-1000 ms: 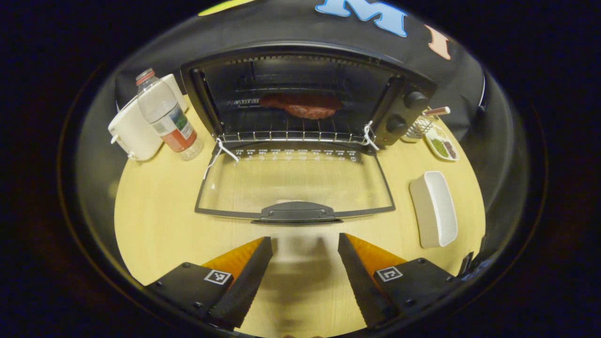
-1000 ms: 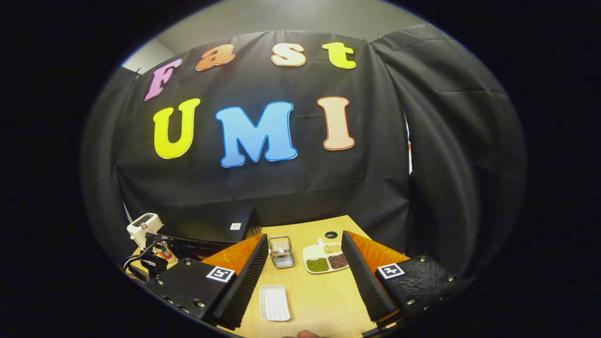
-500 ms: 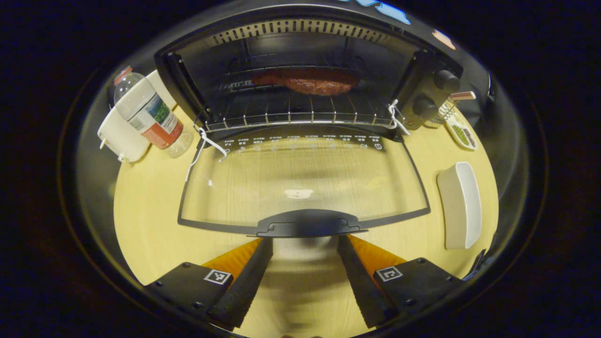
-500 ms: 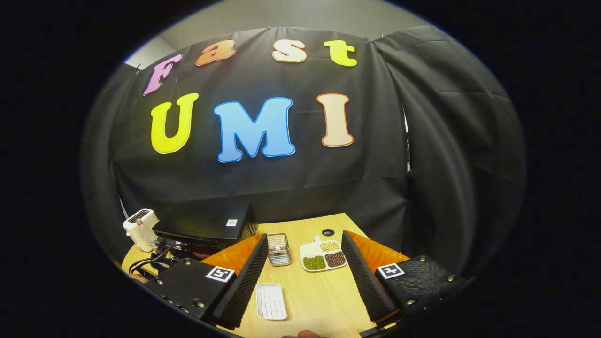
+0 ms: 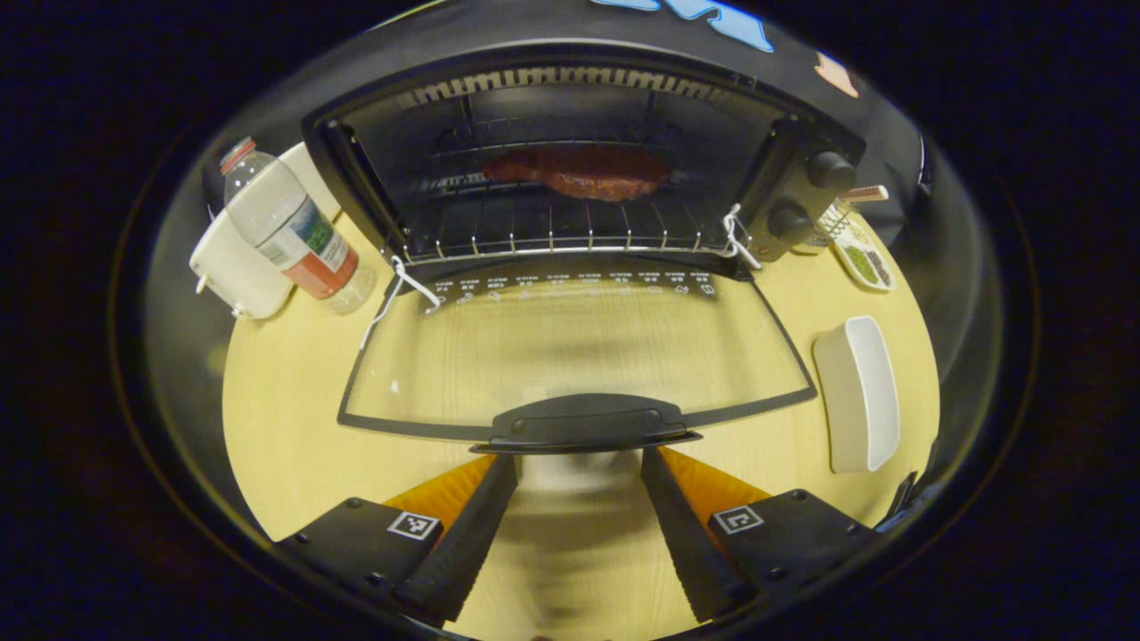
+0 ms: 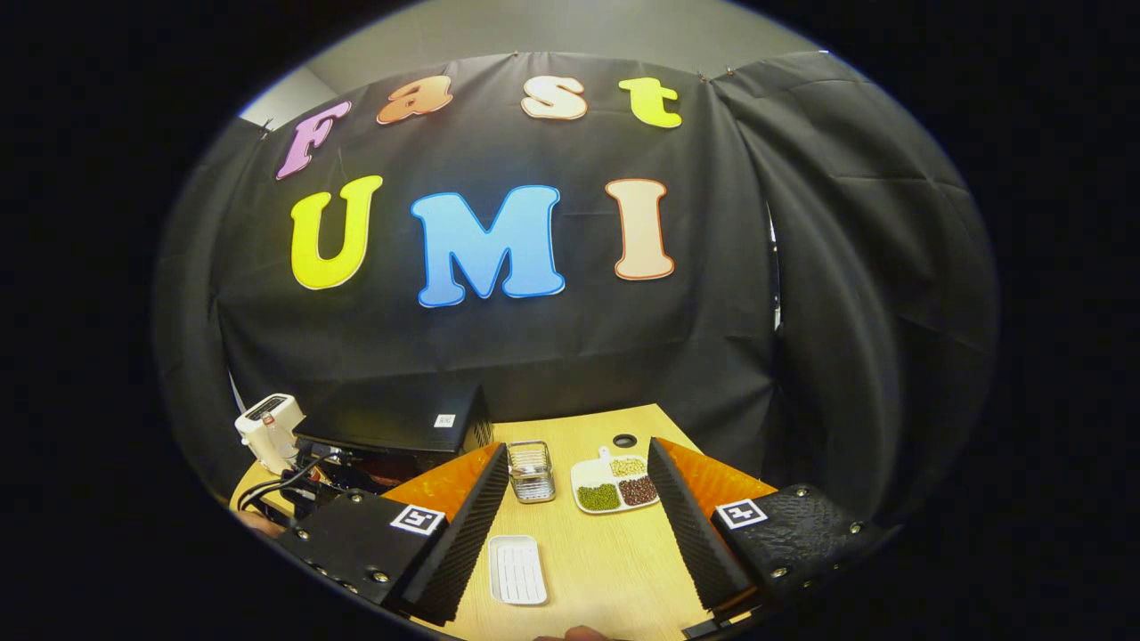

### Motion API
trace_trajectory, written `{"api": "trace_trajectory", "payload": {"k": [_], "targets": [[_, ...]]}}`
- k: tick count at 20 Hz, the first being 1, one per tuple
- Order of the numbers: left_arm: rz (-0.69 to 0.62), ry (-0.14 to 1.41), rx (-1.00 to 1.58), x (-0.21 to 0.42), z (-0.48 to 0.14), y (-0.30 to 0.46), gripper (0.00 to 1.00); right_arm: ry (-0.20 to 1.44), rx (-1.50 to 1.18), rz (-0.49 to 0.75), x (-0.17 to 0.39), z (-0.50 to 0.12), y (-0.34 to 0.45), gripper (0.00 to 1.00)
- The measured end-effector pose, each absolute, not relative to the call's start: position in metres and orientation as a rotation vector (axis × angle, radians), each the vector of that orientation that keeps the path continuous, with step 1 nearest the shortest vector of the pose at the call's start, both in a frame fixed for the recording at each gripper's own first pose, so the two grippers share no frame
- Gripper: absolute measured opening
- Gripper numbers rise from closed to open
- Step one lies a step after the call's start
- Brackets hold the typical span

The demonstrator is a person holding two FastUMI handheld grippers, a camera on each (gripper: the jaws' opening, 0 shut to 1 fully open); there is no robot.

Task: Open the electric oven with the left hand, put the food in, and close the electric oven.

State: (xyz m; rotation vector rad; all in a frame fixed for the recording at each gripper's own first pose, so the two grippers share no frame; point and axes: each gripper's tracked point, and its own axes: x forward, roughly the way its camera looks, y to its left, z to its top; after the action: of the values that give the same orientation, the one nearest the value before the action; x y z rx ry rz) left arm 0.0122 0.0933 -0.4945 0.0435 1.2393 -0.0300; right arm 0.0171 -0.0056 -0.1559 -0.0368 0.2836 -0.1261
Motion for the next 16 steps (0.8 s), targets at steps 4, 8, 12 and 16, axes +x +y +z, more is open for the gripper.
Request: {"api": "trace_trajectory", "payload": {"k": [4,8,12,16], "targets": [[-0.034,1.179,0.028,0.012,-0.473,0.092,0.96,0.270,-0.026,-0.119,0.017,-0.151,0.001,0.95],[-0.035,1.142,0.025,0.016,-0.457,0.091,0.98,0.259,-0.038,-0.096,0.019,-0.145,0.010,0.95],[-0.036,1.091,0.018,0.021,-0.443,0.089,1.00,0.244,-0.058,-0.088,0.020,-0.139,0.010,0.95],[-0.035,1.058,0.023,0.028,-0.433,0.090,0.92,0.233,-0.052,-0.104,0.018,-0.134,0.005,0.95]]}}
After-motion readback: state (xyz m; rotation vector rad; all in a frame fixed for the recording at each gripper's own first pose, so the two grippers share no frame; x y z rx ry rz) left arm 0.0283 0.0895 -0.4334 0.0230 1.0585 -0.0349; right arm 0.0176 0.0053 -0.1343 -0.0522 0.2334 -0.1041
